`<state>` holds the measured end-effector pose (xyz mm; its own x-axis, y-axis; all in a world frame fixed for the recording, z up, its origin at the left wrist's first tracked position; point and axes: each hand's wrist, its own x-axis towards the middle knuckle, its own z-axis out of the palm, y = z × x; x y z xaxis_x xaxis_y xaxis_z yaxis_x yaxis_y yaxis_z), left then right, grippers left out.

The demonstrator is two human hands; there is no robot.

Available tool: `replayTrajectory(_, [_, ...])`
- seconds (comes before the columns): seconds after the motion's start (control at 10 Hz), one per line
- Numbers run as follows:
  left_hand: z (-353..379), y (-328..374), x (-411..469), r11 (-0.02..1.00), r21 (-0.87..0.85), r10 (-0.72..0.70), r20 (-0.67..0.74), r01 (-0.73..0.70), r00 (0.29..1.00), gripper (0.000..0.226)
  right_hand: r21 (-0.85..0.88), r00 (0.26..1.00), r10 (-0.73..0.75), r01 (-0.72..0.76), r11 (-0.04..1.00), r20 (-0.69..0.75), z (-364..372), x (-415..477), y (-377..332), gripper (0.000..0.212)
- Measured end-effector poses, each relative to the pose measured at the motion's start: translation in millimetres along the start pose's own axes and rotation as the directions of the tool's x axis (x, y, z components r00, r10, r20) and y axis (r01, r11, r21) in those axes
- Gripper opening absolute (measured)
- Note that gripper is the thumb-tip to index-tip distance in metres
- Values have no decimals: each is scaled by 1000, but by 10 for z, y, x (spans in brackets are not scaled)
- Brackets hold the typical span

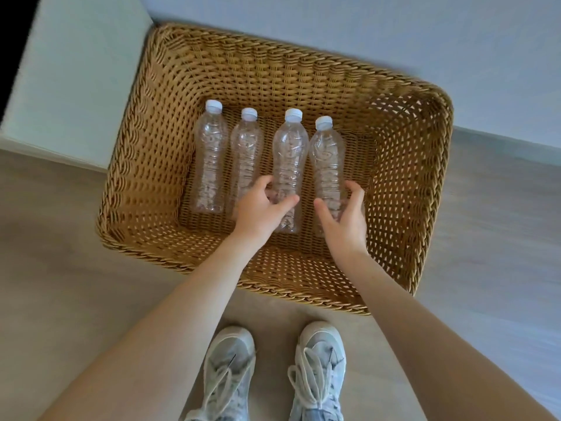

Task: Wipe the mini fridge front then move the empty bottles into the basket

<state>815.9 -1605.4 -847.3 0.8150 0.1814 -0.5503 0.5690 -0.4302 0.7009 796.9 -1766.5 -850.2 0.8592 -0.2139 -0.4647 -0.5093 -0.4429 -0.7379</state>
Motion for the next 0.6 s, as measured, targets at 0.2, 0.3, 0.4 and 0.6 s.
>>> replayTrajectory(0.2, [156, -11, 138, 992, 127, 21, 37, -25, 999, 78, -27, 997, 66, -67, 997, -32, 170, 115, 56, 65])
replayTrajectory(0.3, [213, -25, 178, 990, 140, 14, 48, -21, 999, 76, -78, 997, 63, -67, 995, -47, 218, 150, 96, 65])
replayTrajectory(0.4, [236, -60, 213, 987, 163, -6, 72, -6, 997, 78, -219, 997, 58, -66, 974, -44, 240, 176, 145, 66])
replayTrajectory(0.6, [-51, 179, -102, 950, 295, 95, 42, -103, 995, 67, -314, 992, -57, 20, 949, -109, -76, -53, -238, 56])
